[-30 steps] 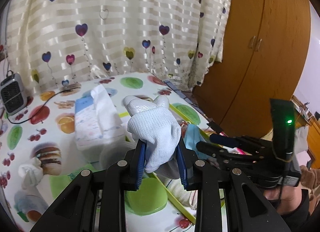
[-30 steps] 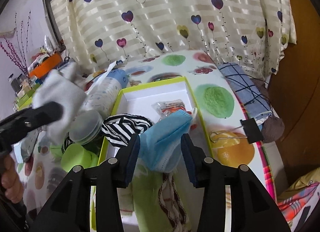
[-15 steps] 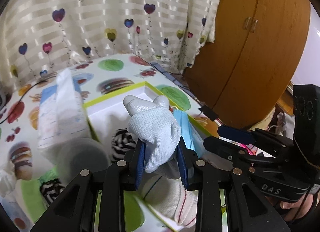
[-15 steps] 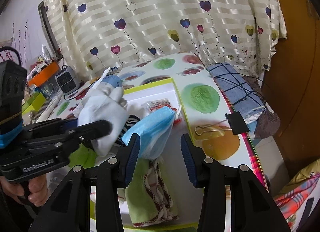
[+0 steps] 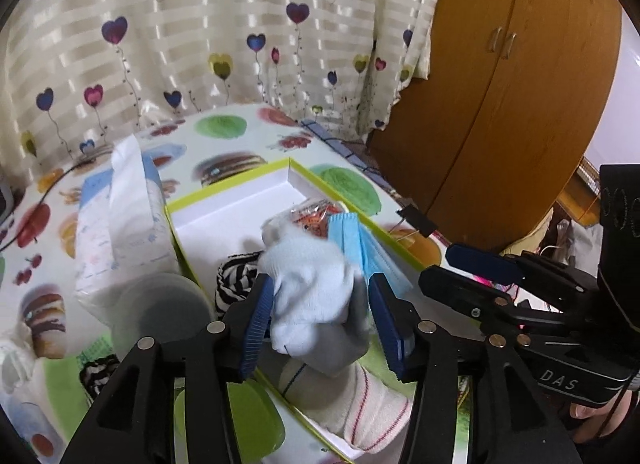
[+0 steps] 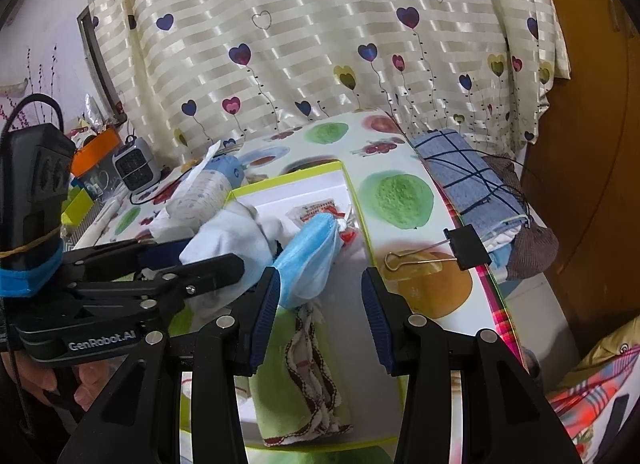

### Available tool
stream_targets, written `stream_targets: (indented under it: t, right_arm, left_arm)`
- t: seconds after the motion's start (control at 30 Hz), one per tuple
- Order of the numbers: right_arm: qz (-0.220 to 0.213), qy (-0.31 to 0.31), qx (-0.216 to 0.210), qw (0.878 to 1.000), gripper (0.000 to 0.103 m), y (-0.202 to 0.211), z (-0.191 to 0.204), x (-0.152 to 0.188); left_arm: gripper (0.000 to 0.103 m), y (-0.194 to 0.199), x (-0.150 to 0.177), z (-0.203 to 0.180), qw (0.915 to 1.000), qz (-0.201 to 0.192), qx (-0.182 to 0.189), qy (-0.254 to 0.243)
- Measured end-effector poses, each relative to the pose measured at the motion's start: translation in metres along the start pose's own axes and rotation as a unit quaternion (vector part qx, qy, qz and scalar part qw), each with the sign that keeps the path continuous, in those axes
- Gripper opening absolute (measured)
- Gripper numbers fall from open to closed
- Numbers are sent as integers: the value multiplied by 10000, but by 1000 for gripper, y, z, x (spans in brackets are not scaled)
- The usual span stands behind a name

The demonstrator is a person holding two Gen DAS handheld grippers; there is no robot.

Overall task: Organize soft objects
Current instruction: 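Lower the glove and mask into the tray and open both tools, then withdraw both tools from the tray back over the table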

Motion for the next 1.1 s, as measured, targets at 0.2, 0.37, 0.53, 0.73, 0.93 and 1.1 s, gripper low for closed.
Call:
stream_targets:
  t: [0.2, 0.37, 0.53, 0.73, 0.93, 1.1]
  right_arm:
    - [-74, 48, 18, 10000, 44, 8, 5, -1]
    - [-172, 149, 74, 9997, 44, 18, 11, -4]
    - [-241, 303, 198, 9991, 44, 27, 20, -8]
    - [-326, 553, 302, 9975, 44, 39, 41, -14]
    - [-345, 823, 147, 9959, 44, 43, 72, -12]
    - [-332, 992, 3, 9945, 44, 45, 95, -8]
  left_arm:
    - [49, 15, -3, 0, 9998, -193, -62, -40]
    - [49, 26, -4, 3, 9996, -291, -35, 33]
    - [49, 42, -4, 6, 9990, -445, -3, 97]
    - [49, 66, 2, 14, 9979, -623, 2, 192]
    - [49, 91, 15, 29, 9964, -765, -108, 335]
    - [49, 107, 25, 42, 9950, -867, -227, 449]
Point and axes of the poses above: each gripper's, at about its wrist camera, not at the fingertips, and y roughly against the way its jaws point, z to its left, x to its underside, the point moved 7 cm from there along -y, roughly the way its jaws point, and after that the axes turned 10 degrees about y, right-handed, at the moved point
